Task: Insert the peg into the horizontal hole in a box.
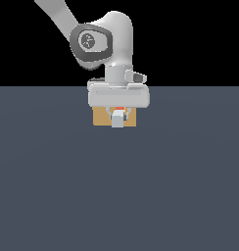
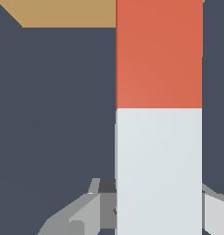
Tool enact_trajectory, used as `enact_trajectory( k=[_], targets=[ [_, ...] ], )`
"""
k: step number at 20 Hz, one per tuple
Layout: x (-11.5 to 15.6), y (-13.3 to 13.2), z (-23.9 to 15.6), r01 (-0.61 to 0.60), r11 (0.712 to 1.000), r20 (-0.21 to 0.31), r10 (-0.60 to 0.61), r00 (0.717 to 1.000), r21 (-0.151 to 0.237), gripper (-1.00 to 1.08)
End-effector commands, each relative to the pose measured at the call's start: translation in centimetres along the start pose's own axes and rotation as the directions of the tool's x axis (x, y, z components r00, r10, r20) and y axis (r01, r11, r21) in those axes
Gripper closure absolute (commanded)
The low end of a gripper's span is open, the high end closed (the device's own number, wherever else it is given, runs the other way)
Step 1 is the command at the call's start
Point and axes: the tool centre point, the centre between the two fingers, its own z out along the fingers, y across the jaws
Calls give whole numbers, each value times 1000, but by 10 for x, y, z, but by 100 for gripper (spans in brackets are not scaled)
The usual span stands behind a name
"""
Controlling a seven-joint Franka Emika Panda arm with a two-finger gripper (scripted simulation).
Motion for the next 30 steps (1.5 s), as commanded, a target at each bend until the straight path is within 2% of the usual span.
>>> enact_trajectory(
  k=[1, 16, 20, 30],
  targets=[
    [0, 1, -2, -1, 1000, 0, 1, 1000, -2, 108],
    [5, 1, -1, 0, 1000, 0, 0, 1000, -1, 108],
    [26, 0, -2, 0, 1000, 0, 0, 1000, -2, 108],
    [103, 0, -3, 0, 1000, -1, 0, 1000, -4, 108]
  ],
)
